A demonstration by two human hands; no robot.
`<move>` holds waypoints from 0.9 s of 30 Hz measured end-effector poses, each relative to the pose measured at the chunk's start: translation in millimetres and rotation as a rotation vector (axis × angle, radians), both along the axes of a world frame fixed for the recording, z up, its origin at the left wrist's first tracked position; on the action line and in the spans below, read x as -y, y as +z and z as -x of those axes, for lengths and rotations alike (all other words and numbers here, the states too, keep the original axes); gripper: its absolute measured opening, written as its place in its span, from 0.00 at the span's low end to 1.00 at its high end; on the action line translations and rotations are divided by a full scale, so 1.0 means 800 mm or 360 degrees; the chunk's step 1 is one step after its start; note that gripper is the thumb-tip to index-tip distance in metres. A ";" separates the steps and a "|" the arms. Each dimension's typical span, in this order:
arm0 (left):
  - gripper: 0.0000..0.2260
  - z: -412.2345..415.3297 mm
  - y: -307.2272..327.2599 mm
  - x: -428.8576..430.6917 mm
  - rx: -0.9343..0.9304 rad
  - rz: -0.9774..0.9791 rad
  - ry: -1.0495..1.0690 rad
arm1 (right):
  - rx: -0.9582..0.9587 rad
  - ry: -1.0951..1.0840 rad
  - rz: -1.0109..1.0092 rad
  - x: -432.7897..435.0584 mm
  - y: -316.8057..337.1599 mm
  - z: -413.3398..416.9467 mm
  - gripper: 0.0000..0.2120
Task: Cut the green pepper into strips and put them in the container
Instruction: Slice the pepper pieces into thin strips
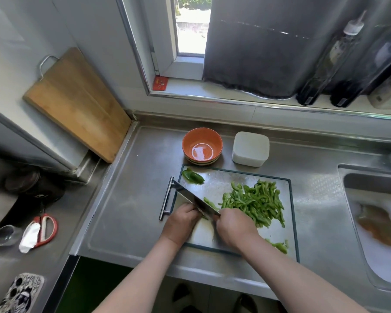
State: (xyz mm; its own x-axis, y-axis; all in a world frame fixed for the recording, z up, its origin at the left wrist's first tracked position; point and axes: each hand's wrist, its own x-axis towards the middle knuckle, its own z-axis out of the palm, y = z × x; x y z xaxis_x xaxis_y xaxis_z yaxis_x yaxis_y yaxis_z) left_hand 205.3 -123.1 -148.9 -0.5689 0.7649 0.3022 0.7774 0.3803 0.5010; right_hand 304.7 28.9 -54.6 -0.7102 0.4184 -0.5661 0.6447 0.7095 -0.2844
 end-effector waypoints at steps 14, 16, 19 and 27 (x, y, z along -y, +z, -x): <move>0.06 -0.013 0.033 -0.071 0.0746 -0.0001 0.0556 | -0.0309 -0.0341 0.0190 -0.071 0.041 -0.032 0.18; 0.07 -0.012 0.042 -0.091 0.0779 0.0160 0.0403 | -0.0352 -0.0356 0.0162 -0.080 0.048 -0.026 0.19; 0.12 0.002 0.050 -0.098 0.0756 0.0366 0.0140 | -0.0351 -0.0366 0.0136 -0.091 0.053 -0.021 0.19; 0.20 0.087 0.060 -0.070 0.0245 0.0579 0.0278 | -0.0370 -0.0368 0.0132 -0.086 0.045 -0.011 0.18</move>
